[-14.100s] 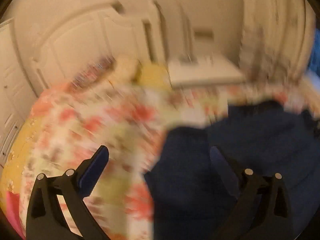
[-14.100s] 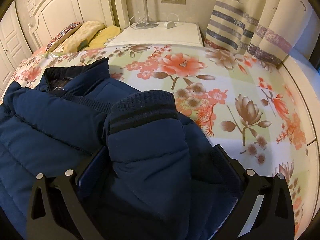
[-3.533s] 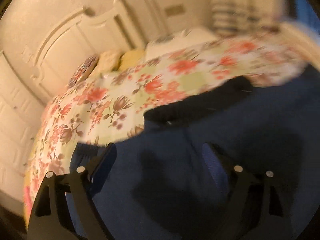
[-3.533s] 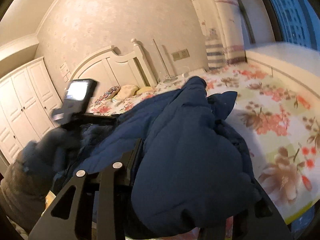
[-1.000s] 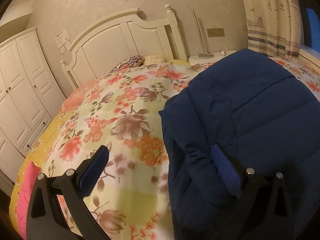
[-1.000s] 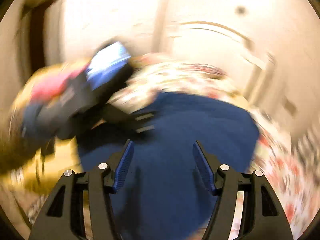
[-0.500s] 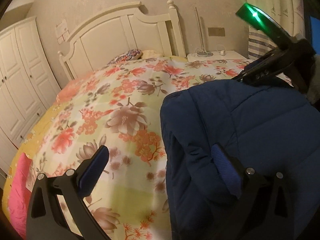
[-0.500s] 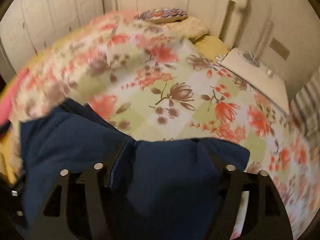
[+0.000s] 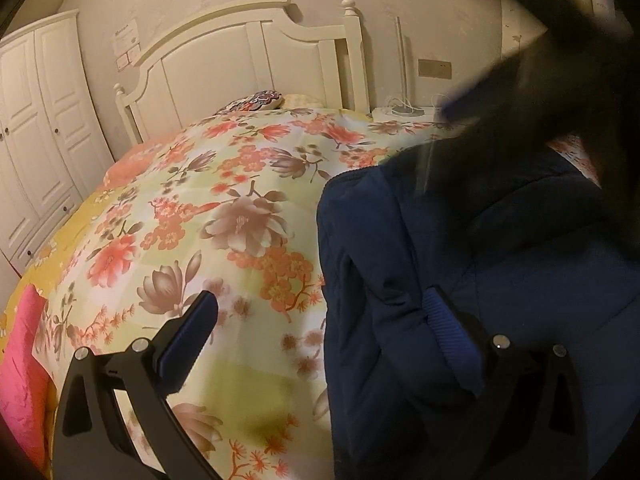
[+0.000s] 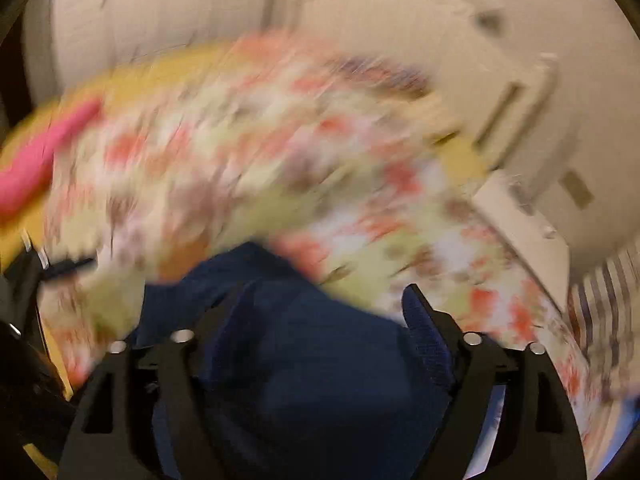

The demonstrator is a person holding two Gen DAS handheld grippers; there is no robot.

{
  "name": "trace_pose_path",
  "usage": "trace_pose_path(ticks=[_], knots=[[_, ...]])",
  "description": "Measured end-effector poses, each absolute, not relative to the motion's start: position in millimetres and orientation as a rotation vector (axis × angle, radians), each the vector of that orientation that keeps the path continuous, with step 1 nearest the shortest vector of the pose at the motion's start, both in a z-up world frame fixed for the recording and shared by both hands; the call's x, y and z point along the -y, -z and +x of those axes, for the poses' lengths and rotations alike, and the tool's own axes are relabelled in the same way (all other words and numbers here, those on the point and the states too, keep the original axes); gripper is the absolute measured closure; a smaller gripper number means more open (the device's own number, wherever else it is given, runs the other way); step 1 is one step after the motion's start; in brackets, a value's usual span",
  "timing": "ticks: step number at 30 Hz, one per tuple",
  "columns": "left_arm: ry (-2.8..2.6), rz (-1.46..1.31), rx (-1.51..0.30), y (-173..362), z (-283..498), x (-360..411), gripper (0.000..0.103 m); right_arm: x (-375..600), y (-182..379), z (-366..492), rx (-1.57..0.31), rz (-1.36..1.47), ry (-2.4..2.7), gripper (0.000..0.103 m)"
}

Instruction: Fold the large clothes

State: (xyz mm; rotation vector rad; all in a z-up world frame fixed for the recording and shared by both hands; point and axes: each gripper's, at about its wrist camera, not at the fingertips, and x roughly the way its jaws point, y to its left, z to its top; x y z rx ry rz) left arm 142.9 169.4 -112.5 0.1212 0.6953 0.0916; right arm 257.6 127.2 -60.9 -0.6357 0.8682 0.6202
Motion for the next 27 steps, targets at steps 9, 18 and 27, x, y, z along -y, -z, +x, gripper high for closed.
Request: trace_pose_path(ticks=[9,18,27], knots=[[0.009,-0.048,-0.758,113,129,-199,0.002,-74,27,230,-0.778,-0.511,-0.631,0.015],[0.119,-0.144,-0.864,124,106,-206,0.002,121,46,158,-0.884,0.073,-0.700,0.009],[0.163,-0.269,-0.923,148,118,-195,0.002,109,121,147,-1.024,0.370,-0.868,0.004]])
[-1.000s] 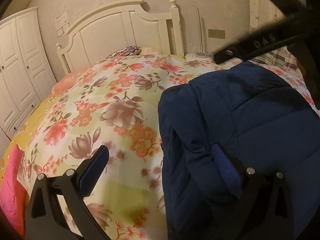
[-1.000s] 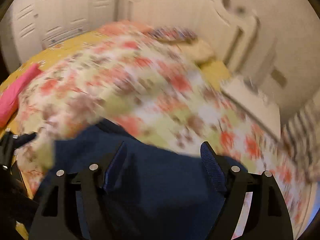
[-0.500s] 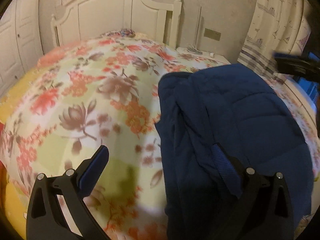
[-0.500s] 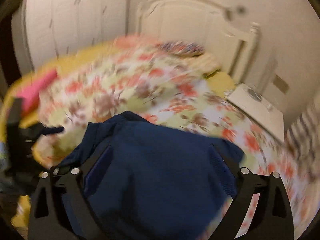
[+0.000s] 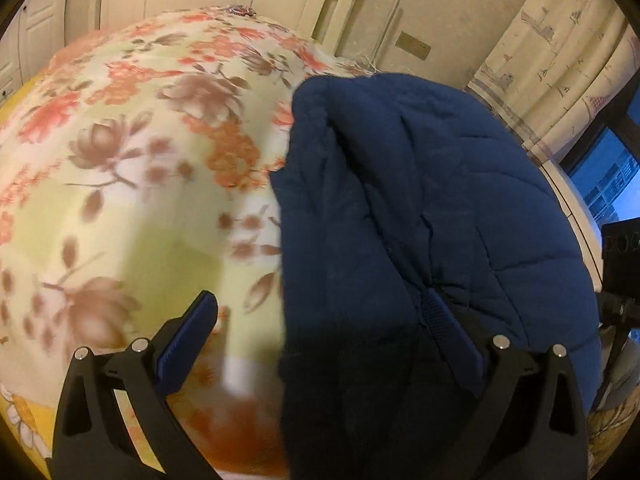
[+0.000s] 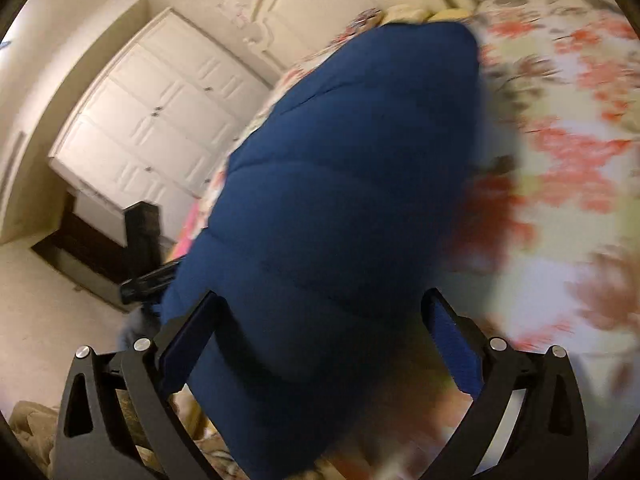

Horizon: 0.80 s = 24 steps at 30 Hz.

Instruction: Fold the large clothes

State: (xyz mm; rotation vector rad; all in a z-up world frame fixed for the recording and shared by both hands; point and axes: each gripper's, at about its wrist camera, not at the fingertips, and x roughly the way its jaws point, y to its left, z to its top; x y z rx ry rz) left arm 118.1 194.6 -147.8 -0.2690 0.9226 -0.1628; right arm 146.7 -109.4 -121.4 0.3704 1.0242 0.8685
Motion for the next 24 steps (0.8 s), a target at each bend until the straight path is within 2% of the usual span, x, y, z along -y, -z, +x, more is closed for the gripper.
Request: trace_pose_path(ticks=[1,2,3,4,5,7,11,15,19,24], knots=[[0.170,-0.269,-0.922,148,120,-192,0.002,102,123,146,-1.007,0.348,-0.853,0.004],[0.188,-0.267,-0.914,147,121,-189,0.007,96,122,143,-0.981,0.335,-0.846,0.004],[0.256,-0.288,-0.897,144,119,-186,0.040,95,120,141,-0.962,0.325,-0.845,0.008],[0.277,-0.298,-0.881,140,116,-182,0.048,95,117,136,-0.933,0.300,-0.844,0.012],[0.248,-0.252,-0.862,135,112,-173,0.051,95,112,130,-0.896,0.269,-0.838,0.018],[0.222,-0.191,-0.840,128,110,-158,0.060,99,107,123,-0.845,0.235,-0.827,0.022],[0.258,-0.230,-0.827,120,127,-139,0.070,117,95,122,-0.743,0.218,-0.789,0.026],[0.336,-0.203,-0.775,96,170,-87,0.080,150,67,142,-0.657,0.182,-0.702,0.027],[0.394,-0.152,-0.723,68,226,-29,0.080,199,39,180,-0.585,0.193,-0.613,0.027],[0.388,-0.152,-0.790,91,309,14,0.079,243,53,249,-0.609,0.194,-0.499,0.028]])
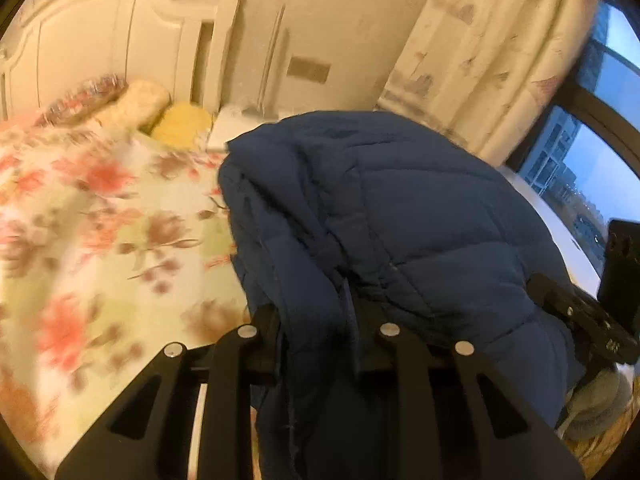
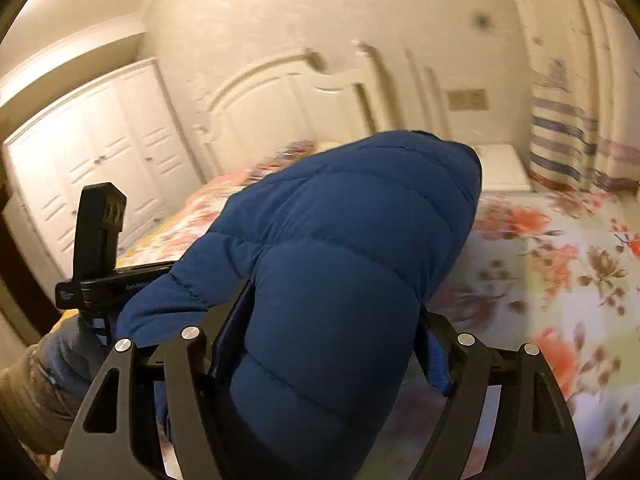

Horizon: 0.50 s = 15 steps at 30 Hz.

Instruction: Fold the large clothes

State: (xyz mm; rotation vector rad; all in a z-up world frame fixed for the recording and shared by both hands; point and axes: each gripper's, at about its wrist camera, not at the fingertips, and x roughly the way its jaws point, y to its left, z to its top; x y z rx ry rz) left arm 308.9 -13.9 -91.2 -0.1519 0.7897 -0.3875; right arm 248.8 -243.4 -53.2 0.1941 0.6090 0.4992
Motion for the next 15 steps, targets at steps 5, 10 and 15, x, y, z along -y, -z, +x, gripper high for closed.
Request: trace_pose_path(ticks=[5,10,15], knots=[[0.302,-0.123,-0.795,122,344,37,0.054,287,101,286,-0.697,0.314,-0.406,0.020],[0.153,0.006,-0.736,117,327,35,0.016,277,82,269,-0.710,0.181,-0.287,0.005],[-0.011,-0.011,-0.662,106,293,15,0.006,241,50,231,-0.609,0.035,-0.200,0.004]])
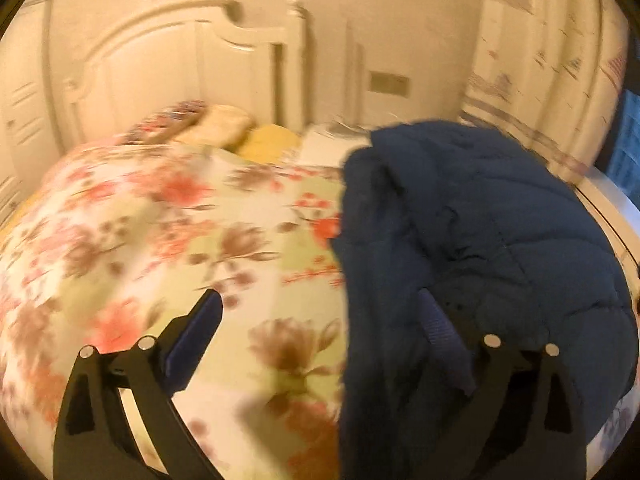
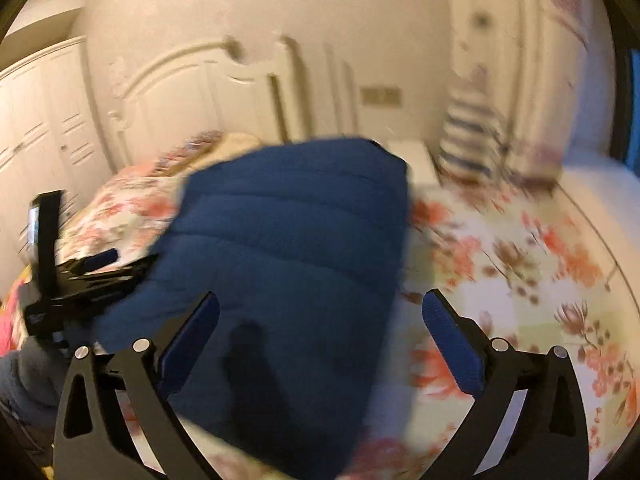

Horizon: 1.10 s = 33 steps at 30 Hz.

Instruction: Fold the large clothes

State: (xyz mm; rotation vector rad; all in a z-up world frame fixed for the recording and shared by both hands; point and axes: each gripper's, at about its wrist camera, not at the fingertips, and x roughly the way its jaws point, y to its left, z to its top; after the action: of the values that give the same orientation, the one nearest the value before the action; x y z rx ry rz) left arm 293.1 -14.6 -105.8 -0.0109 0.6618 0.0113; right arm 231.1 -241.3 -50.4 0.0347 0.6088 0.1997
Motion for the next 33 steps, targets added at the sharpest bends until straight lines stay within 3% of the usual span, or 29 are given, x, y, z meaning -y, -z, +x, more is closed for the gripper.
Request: trace_pose_path(ticks=[8,12,17,23,33], knots=[[-0.195,0.091,-0.545,76,232,4,0.002,132,76,198,-0.581,-0.324,-0.218,0.004],[-0.201,0.183,-0.410,34,187,9,0.002,149,47,156,-0.539,-0.198,-0.307,0.004],[-0.077,0.079,-0.323,-17,131,21,0.002,184,3,104,-0.429,-0.156,-0.241,0.004],[-0.069,0.122,-0.357,-34,101,47,0.002,210,-26,67,-0.397,-0.115,-0.138,0.004],[-0.057,0.158,-0.322,-33,73,59,0.002,214,-22,63,-0.403,-0.058,-0.140,0.004]])
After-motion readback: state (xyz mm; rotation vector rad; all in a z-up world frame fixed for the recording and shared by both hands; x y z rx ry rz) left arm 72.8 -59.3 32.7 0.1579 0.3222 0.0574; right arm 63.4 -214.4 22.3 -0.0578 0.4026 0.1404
